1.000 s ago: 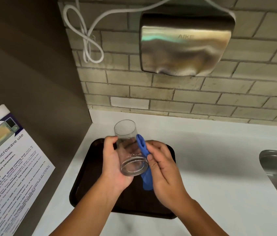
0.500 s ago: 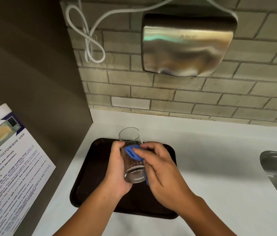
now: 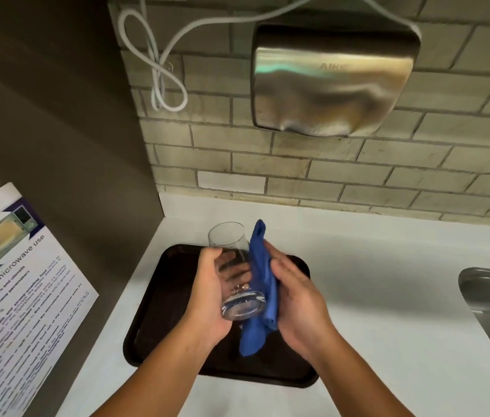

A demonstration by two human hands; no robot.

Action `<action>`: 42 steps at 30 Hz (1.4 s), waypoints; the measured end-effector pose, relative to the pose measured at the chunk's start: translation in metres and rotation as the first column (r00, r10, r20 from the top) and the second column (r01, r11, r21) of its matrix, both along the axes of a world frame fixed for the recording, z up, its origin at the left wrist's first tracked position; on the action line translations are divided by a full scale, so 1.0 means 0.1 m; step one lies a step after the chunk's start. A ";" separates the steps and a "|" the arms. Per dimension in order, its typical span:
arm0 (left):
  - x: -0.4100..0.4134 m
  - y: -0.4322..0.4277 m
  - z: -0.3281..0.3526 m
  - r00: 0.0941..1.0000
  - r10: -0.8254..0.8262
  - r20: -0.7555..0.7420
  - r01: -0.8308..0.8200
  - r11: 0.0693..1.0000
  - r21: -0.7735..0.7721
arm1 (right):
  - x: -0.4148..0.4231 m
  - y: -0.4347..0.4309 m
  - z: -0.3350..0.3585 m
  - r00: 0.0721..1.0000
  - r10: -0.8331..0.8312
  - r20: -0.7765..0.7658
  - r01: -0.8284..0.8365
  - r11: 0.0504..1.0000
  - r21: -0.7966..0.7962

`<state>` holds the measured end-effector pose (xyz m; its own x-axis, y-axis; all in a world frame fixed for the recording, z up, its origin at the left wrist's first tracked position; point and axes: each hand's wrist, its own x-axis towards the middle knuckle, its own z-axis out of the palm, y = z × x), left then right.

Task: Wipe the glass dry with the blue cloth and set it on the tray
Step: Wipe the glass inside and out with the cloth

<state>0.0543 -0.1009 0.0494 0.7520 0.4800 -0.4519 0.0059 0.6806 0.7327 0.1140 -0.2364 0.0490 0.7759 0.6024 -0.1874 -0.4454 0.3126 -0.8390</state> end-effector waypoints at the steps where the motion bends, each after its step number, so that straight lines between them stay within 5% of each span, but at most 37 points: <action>1: 0.01 0.01 0.01 1.000 0.002 0.014 -0.003 1.000 0.012 | -0.06 0.01 -0.04 0.997 0.030 0.068 -0.028 0.999 -0.033; 8: -0.04 0.01 0.01 0.999 -0.041 0.011 0.040 0.994 0.104 | -0.24 0.03 -0.05 0.806 0.220 0.550 -0.038 0.946 -0.322; 12: -0.07 -0.09 -0.02 0.998 -0.051 -0.020 0.053 0.995 0.089 | -0.21 0.03 -0.02 0.834 0.192 0.518 -0.018 0.946 -0.323; 16: -0.08 -0.02 0.02 0.999 -0.051 0.003 0.050 0.994 0.095 | -0.30 0.01 0.00 0.724 0.280 0.630 0.037 0.897 -0.441; 20: -0.09 -0.04 0.00 0.999 -0.043 0.030 0.040 0.996 0.079 | -0.26 0.02 0.12 0.819 0.250 0.517 -0.035 0.920 -0.391; 24: -0.10 -0.01 0.01 0.998 -0.045 0.048 0.041 0.996 0.076 | -0.36 0.02 0.09 0.617 0.340 0.710 0.090 0.866 -0.493; 29: -0.10 -0.05 -0.02 0.999 -0.040 0.033 0.038 0.997 0.071 | -0.26 0.00 0.20 0.830 0.254 0.497 -0.057 0.924 -0.377; 34: -0.09 0.06 -0.01 0.993 -0.067 0.095 0.060 0.996 0.072 | -0.28 -0.11 0.09 0.697 0.326 0.639 -0.049 0.910 -0.411; 38: -0.04 0.04 0.03 0.995 -0.054 0.088 0.048 0.996 0.072 | -0.13 -0.15 0.04 0.772 0.254 0.583 -0.039 0.934 -0.355; 42: -0.01 0.04 0.05 0.996 -0.056 0.072 0.051 0.997 0.063 | -0.20 -0.11 -0.03 0.685 0.175 0.707 0.083 0.946 -0.315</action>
<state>0.0528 -0.0970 0.0544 0.8072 0.4633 -0.3658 -0.0142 0.6347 0.7727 0.0941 -0.2472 0.0463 0.7171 0.6543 0.2402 0.3278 -0.0125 -0.9447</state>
